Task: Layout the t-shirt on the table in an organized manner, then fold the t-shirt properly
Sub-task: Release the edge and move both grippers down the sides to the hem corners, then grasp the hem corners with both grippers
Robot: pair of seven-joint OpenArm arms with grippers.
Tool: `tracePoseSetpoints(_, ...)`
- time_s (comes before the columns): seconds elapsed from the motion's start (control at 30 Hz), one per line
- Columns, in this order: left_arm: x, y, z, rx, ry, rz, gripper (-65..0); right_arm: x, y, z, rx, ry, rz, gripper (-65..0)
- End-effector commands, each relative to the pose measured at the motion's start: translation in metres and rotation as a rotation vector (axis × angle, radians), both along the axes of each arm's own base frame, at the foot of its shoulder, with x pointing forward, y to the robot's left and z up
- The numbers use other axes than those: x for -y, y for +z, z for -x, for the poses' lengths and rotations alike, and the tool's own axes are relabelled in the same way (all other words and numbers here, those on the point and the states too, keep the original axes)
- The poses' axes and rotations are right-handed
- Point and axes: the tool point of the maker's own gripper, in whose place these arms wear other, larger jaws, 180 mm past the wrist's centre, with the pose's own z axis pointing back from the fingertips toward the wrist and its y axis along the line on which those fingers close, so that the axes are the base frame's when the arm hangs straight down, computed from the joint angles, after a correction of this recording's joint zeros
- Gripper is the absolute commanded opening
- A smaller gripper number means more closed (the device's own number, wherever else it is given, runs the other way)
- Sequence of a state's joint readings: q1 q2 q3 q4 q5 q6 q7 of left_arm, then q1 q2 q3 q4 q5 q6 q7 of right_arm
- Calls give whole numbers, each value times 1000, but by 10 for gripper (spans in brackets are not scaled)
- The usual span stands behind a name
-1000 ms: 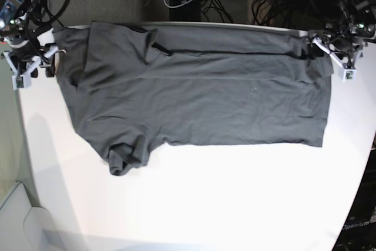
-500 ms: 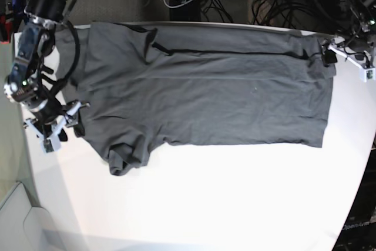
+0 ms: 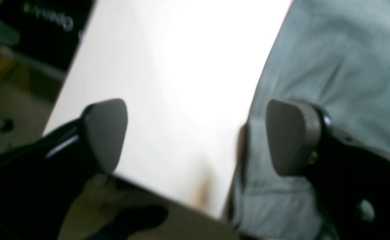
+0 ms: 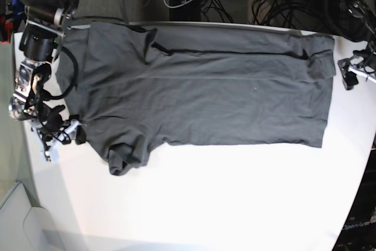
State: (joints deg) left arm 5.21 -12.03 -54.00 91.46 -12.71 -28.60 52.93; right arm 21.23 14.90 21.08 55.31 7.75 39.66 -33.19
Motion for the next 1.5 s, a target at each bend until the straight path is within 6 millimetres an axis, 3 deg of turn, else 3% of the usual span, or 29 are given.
tracePoseSetpoints(0.0,-6,16,-9,47,-2,-26,-4,7,17,-12,57,-7,-1,-339)
tracePoseSetpoints(0.13,-6,24,-21,88,-2,-27,-4,4,2,-7,24,-13,-28,-339)
tracePoseSetpoints(0.3,-11,41,-41,123,8,-60,-4,4,-2,-4,32,-18,-36,-346)
tracePoseSetpoints(0.43,-18,47,-59,118,37,-88,-4,4,-3,-2,34,-20,-38,-425)
tracePoseSetpoints(0.53,-19,41,-78,117,50,-43,-4,4,-4,-2,33,-20,-38,-510)
tracePoseSetpoints(0.63,-14,28,-99,126,46,32,-4,4,-5,-1,28,-20,-38,-537)
tracePoseSetpoints(0.73,0,28,-131,206,1,61,-4,3,-5,-1,28,-19,-39,-559)
tracePoseSetpoints(0.93,42,14,-174,269,-126,90,-4,2,-6,-1,25,-18,-40,-606)
tracePoseSetpoints(1.17,61,-9,-195,288,-131,185,-4,2,-6,0,24,-17,-41,-606)
tracePoseSetpoints(1.37,53,-21,-210,306,-92,259,-4,1,-6,0,24,-17,-43,-606)
tracePoseSetpoints(1.47,59,-26,-215,303,-108,265,-4,1,-6,0,24,-17,-43,-606)
